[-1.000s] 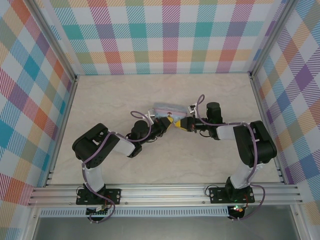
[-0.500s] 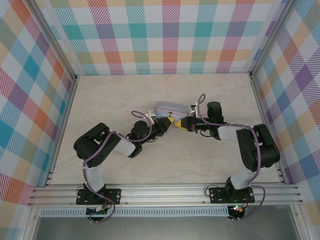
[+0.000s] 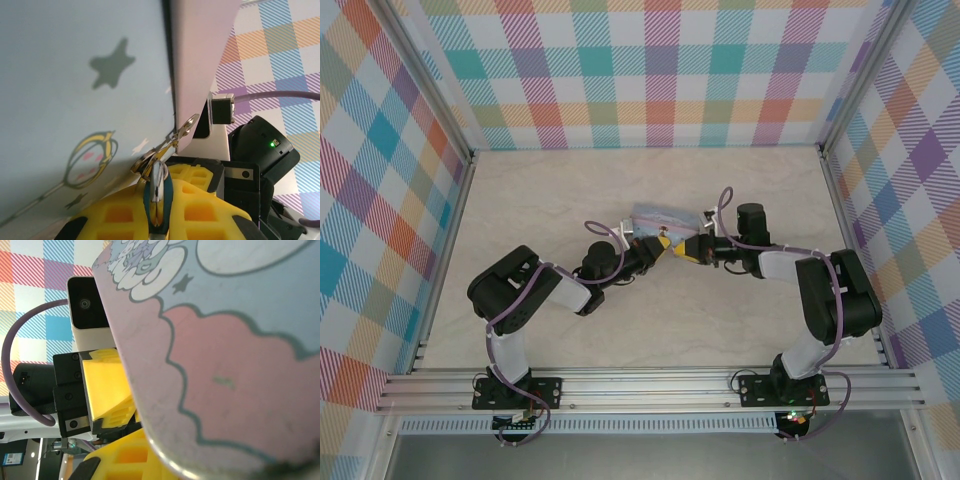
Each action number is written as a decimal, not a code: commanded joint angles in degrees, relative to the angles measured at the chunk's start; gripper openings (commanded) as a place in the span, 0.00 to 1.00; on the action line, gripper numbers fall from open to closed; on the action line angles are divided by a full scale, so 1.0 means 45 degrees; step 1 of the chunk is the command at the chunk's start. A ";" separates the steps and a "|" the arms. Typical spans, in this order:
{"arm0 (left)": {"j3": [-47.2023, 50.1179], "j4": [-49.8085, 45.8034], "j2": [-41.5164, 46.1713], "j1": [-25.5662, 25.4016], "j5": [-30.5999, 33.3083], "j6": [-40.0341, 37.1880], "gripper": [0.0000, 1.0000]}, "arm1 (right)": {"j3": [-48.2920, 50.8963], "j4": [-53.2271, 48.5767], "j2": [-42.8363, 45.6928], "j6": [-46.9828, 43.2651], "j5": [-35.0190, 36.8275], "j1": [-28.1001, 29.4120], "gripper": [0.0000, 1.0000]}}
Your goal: Unlock the padlock with the key
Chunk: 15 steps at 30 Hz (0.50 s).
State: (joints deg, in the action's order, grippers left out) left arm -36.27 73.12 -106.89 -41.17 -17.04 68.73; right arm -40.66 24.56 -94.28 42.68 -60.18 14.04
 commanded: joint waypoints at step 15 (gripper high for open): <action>0.0000 0.0396 0.0442 -0.0979 -0.1573 0.0137 0.00 | 0.0182 0.1886 0.0291 -0.0335 0.1452 0.0049 0.00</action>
State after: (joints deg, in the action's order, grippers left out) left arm -36.38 71.92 -106.89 -41.19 -16.75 68.71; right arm -40.05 24.91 -94.04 41.47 -58.70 13.91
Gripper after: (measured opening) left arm 0.107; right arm 0.049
